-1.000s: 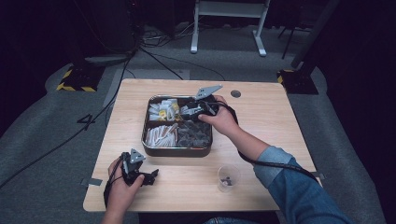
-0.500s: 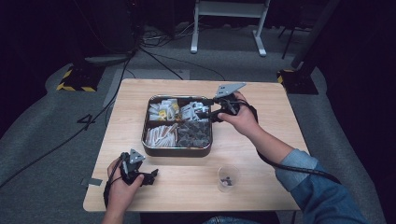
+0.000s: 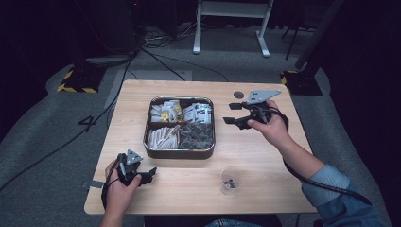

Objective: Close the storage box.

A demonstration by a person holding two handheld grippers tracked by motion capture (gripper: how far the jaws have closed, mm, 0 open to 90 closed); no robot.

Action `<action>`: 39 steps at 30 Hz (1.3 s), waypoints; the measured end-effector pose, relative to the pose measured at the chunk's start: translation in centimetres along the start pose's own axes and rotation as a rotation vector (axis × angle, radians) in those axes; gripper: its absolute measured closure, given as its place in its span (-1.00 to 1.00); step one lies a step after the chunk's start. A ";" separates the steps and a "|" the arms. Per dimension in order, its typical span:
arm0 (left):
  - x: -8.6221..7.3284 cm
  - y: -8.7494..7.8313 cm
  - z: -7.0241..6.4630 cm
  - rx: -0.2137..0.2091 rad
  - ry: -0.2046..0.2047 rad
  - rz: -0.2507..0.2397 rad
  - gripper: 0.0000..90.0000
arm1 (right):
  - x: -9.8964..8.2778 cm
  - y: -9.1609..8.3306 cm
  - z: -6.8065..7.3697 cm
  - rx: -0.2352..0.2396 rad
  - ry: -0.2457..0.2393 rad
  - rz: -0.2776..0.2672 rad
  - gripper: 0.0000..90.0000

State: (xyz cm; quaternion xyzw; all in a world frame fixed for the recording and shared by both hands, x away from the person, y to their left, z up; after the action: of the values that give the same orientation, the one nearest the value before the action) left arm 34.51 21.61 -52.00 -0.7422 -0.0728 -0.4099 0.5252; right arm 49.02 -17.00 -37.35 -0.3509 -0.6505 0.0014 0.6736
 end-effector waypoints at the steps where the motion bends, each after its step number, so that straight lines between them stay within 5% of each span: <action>1: -0.1 0.0 0.0 0.001 0.000 0.007 -0.65 | -0.3 -0.5 -0.1 -0.004 0.005 0.000 -0.22; 7: -0.2 -0.4 -0.1 -0.002 0.004 0.003 -0.65 | -2.8 -4.4 -1.3 -0.080 0.021 0.022 -0.23; 14: -0.4 -0.5 0.4 0.046 0.025 0.044 -0.64 | -6.3 -8.3 -2.1 -0.132 0.090 0.073 -0.12; 19: -0.4 -0.2 0.6 0.022 0.014 0.037 -0.64 | -9.0 -10.0 -1.8 -0.161 0.134 0.082 -0.16; 27: -0.6 0.1 0.9 0.005 0.014 -0.002 -0.72 | -12.7 -10.2 -2.4 -0.220 0.131 0.159 -0.24; 30: -0.6 0.1 0.9 0.005 0.010 -0.005 -0.72 | -14.1 -9.9 -2.6 -0.206 0.163 0.152 -0.27; 39: -0.6 0.2 0.8 0.004 0.007 -0.005 -0.73 | -17.5 -9.5 -3.1 -0.273 0.181 0.183 -0.32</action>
State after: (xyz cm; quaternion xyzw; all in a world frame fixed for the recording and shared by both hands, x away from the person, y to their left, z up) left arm 34.67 22.43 -52.65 -0.7395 -0.0734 -0.4137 0.5260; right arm 44.75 -33.65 -47.93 -0.4954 -0.5469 -0.0572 0.6725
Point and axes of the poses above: each handheld gripper's, and its own axes: y roughly forward along the jaws, x roughly out of its top, z roughly to its left, the point moved 3 cm from there along y, roughly forward along the jaws, and after that the axes turned 6 degrees about -x, right-handed, at the moved point
